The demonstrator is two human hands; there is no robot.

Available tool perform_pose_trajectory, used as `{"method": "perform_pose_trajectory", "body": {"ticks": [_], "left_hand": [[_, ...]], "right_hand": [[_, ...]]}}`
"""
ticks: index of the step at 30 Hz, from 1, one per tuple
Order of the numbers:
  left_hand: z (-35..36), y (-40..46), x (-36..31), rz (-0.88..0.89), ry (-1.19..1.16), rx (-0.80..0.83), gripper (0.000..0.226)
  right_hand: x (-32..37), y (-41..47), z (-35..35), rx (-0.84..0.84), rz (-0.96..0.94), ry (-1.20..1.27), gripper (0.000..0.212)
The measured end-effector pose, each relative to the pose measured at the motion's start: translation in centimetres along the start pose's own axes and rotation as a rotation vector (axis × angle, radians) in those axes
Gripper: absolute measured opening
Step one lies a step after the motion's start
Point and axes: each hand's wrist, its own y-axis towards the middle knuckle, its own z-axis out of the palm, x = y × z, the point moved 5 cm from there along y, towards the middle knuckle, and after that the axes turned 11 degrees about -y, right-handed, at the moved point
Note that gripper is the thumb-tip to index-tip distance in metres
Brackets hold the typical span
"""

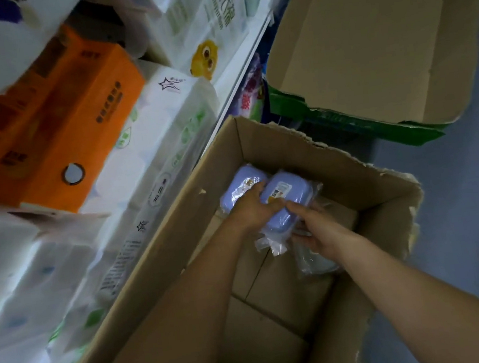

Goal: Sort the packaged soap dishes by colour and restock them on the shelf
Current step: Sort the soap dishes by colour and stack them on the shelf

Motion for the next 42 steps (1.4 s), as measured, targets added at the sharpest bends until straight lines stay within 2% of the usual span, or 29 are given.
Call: {"method": "perform_pose_trajectory", "body": {"ticks": [3, 6, 8, 11, 14, 16, 19, 22, 23, 27, 30, 34, 37, 39, 42], "left_hand": [[1.0, -0.1, 0.9, 0.008, -0.089, -0.009, 0.083], [2.0, -1.3, 1.9, 0.011, 0.028, 0.033, 0.132], [2.4, -1.9, 2.4, 0.02, 0.128, 0.017, 0.142], [2.4, -1.6, 3.2, 0.075, 0.166, -0.089, 0.129], [2.0, -1.3, 3.6, 0.083, 0.183, -0.164, 0.126], [2.0, -1.4, 3.6, 0.103, 0.2, -0.175, 0.126], [2.2, -1.5, 3.4, 0.125, 0.218, -0.195, 0.123], [2.0, -1.8, 2.6, 0.153, 0.244, -0.258, 0.119], [1.8, -2.1, 2.2, 0.163, 0.265, -0.291, 0.118], [1.8, -3.0, 1.6, 0.203, 0.263, -0.396, 0.115], [2.7, -2.9, 1.8, 0.19, 0.221, -0.353, 0.111], [5.0, -2.1, 2.8, 0.128, 0.185, -0.202, 0.111], [5.9, -1.9, 3.4, 0.063, 0.293, -0.11, 0.111], [5.6, -2.2, 3.5, 0.045, 0.321, -0.092, 0.109], [4.0, -4.1, 2.4, 0.102, 0.262, -0.132, 0.084]], "right_hand": [[0.4, 0.4, -0.5, -0.068, 0.048, -0.076, 0.031], [0.3, 0.9, -1.5, -0.162, 0.04, -0.147, 0.023], [-0.1, 1.6, -2.5, -0.277, -0.032, -0.321, 0.024], [-1.1, 2.1, -4.2, -0.498, 0.079, -0.683, 0.06], [-3.0, 2.7, -4.0, -0.433, 0.217, -0.701, 0.093], [-3.9, 3.1, -3.8, -0.377, 0.23, -0.642, 0.102], [-4.4, 3.1, -3.9, -0.341, 0.218, -0.53, 0.101], [-3.4, 1.8, -4.6, -0.356, 0.209, -0.579, 0.094], [-2.7, 1.3, -4.8, -0.361, 0.19, -0.67, 0.093], [2.5, -2.7, -4.6, -0.501, 0.036, -1.34, 0.088], [6.0, -4.6, -4.0, -0.558, -0.049, -1.496, 0.073], [7.9, -6.6, -4.4, -0.562, -0.082, -1.464, 0.066], [7.2, -7.7, -5.0, -0.514, -0.053, -1.312, 0.075], [6.4, -8.5, -5.4, -0.477, -0.06, -1.186, 0.073], [5.7, -9.8, -5.6, -0.422, -0.136, -0.996, 0.068]]}}
